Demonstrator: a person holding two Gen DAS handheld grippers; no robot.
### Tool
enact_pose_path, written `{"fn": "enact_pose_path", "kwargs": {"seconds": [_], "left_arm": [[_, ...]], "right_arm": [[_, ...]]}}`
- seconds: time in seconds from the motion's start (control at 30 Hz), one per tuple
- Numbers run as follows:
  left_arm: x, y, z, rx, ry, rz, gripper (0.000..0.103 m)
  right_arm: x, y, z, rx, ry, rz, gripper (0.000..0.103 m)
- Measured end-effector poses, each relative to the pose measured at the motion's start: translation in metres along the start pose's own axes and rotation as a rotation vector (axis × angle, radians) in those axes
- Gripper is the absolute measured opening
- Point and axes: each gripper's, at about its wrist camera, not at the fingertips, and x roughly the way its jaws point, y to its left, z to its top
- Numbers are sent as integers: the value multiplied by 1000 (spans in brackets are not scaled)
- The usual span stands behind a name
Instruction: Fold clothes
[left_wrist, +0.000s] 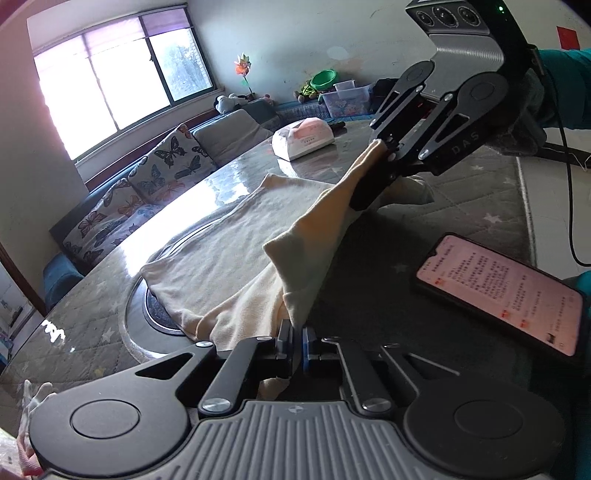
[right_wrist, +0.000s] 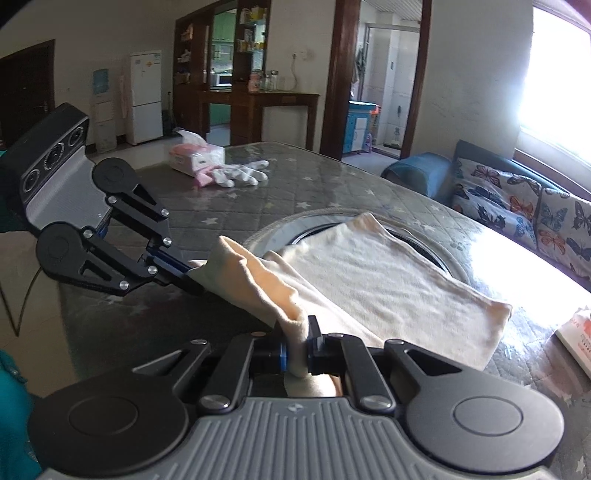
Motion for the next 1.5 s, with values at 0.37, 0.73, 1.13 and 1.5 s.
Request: {"fn": "enact_pose_path", "kwargs": {"seconds": [0.37, 0.73, 1.13, 1.5], "left_arm": [[-41, -27, 5, 51, -12, -25, 5], [-9, 8, 37, 106, -47, 25, 5], [97, 76, 78, 106, -3, 94, 6], [187, 97, 58, -62, 130, 149, 12]], "right_arm": [[-43, 25, -1, -39, -6, 62, 8], [-37, -7, 12, 24, -10, 34, 7], [21, -93, 43, 86, 42, -64, 6], [116, -136, 7, 271, 168, -138, 15]]}}
